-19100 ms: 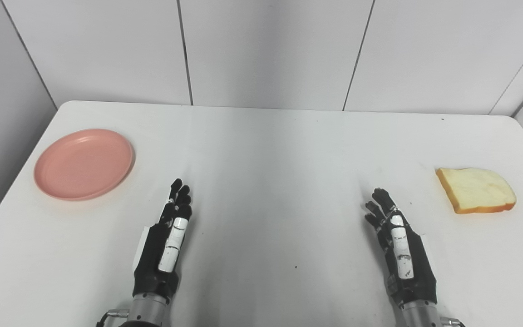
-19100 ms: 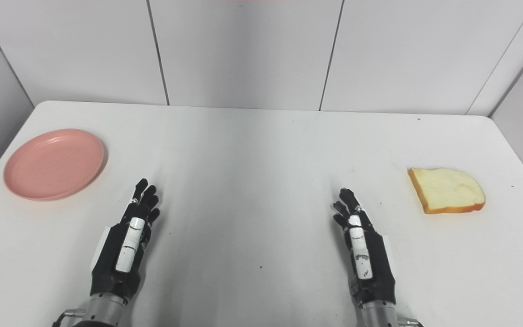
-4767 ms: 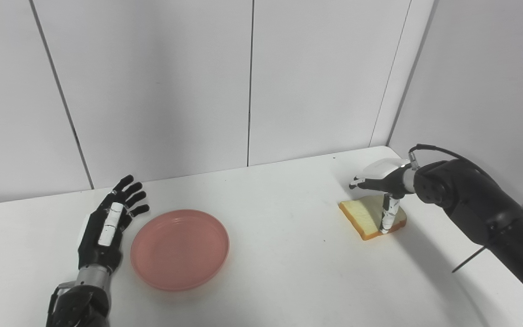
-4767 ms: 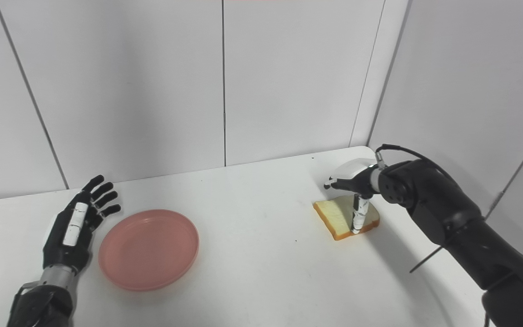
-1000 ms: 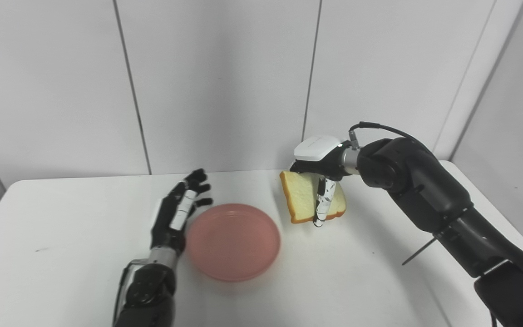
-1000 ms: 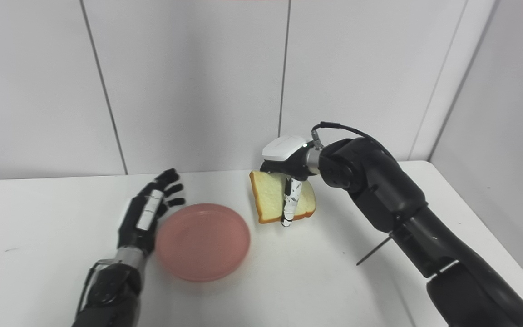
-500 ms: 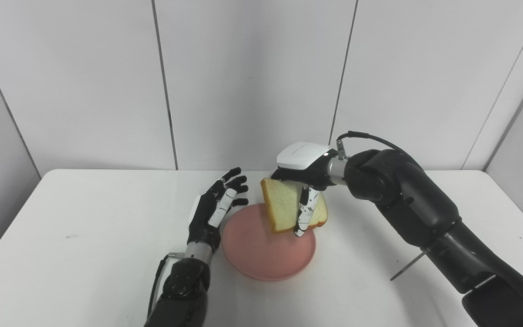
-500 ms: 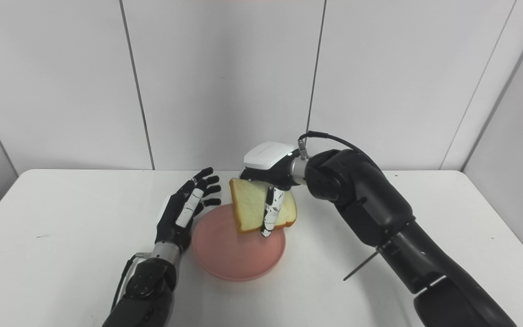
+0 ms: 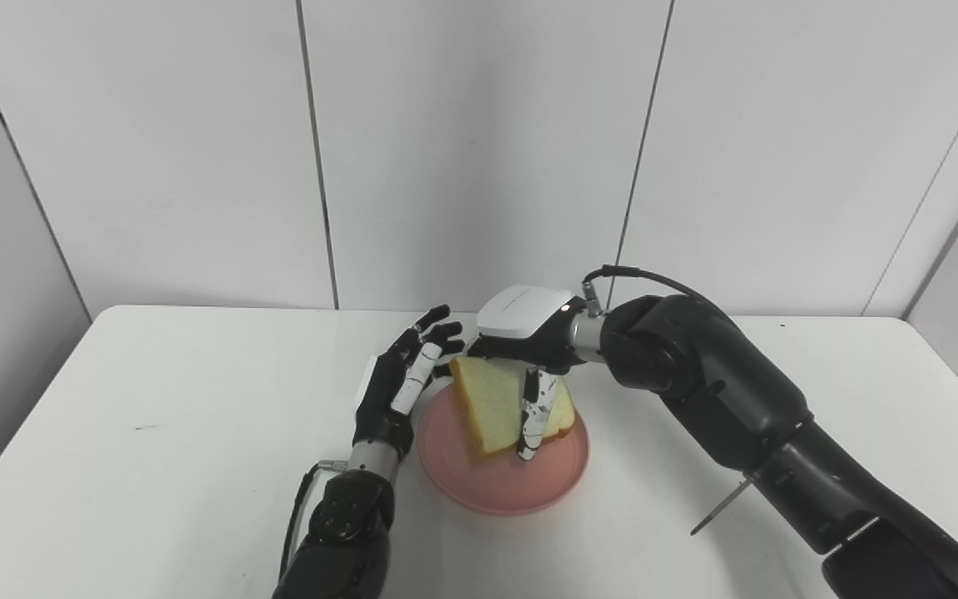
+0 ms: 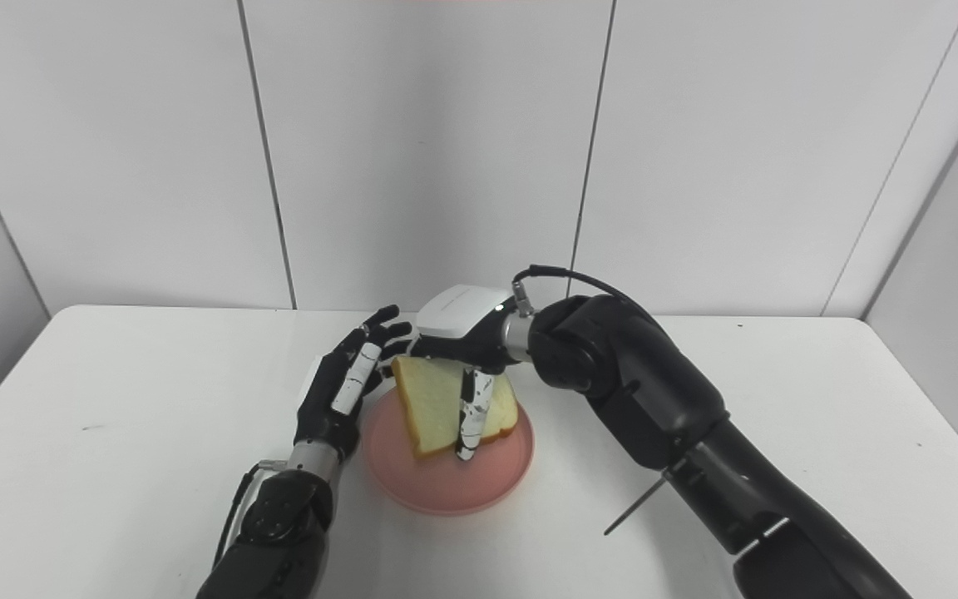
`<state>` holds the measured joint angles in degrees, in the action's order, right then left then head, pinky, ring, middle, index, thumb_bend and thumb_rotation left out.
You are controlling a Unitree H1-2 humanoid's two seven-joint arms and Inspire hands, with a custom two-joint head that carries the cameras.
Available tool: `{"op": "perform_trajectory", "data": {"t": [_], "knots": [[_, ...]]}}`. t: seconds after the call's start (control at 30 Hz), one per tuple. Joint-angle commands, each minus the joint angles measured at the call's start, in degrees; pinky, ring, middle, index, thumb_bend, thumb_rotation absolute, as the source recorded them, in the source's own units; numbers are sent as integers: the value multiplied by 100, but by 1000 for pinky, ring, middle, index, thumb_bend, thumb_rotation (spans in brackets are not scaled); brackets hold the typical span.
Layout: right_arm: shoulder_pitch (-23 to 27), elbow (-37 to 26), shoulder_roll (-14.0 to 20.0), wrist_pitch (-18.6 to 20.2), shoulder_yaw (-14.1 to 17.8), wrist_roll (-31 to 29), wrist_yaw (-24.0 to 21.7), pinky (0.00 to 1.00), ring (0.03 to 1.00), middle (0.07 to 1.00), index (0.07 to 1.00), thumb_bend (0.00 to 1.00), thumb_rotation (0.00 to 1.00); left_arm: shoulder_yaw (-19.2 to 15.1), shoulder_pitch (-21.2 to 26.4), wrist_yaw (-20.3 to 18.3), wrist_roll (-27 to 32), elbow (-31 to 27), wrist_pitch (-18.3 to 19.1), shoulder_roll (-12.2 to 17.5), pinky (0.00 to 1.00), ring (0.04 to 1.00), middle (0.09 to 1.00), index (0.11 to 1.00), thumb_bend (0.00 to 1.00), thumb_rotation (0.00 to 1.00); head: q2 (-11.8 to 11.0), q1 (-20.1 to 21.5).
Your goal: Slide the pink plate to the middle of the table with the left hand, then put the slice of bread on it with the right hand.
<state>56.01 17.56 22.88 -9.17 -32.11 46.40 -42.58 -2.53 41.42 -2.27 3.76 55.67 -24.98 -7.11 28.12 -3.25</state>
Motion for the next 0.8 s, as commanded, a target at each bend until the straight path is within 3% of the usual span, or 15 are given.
{"op": "perform_trajectory", "data": {"t": [0.0,0.13,0.27,0.57,0.77], "knots": [[194,-78,-2,-34,38,60,178,445,505,582,674,756,371,6,-181,-3,-6,139,-186,14,625,753,778,779,940,774,8,-5],[92,-80,-54,-18,8,121,195,466,476,542,671,754,380,38,-196,-2,-43,101,-186,-1,618,750,781,792,939,804,14,-14],[6,-14,-66,-75,3,139,270,399,440,526,676,736,374,37,-208,15,-30,77,-182,-18,623,751,779,799,937,820,28,-21],[-81,218,-43,-206,-112,255,502,480,576,649,683,728,367,63,-256,63,-86,3,-190,1,580,757,789,796,927,890,54,-11],[-97,353,-35,-283,-220,341,641,545,645,675,682,729,370,57,-273,31,-32,-33,-190,-9,568,756,782,791,913,923,73,-8]]}}
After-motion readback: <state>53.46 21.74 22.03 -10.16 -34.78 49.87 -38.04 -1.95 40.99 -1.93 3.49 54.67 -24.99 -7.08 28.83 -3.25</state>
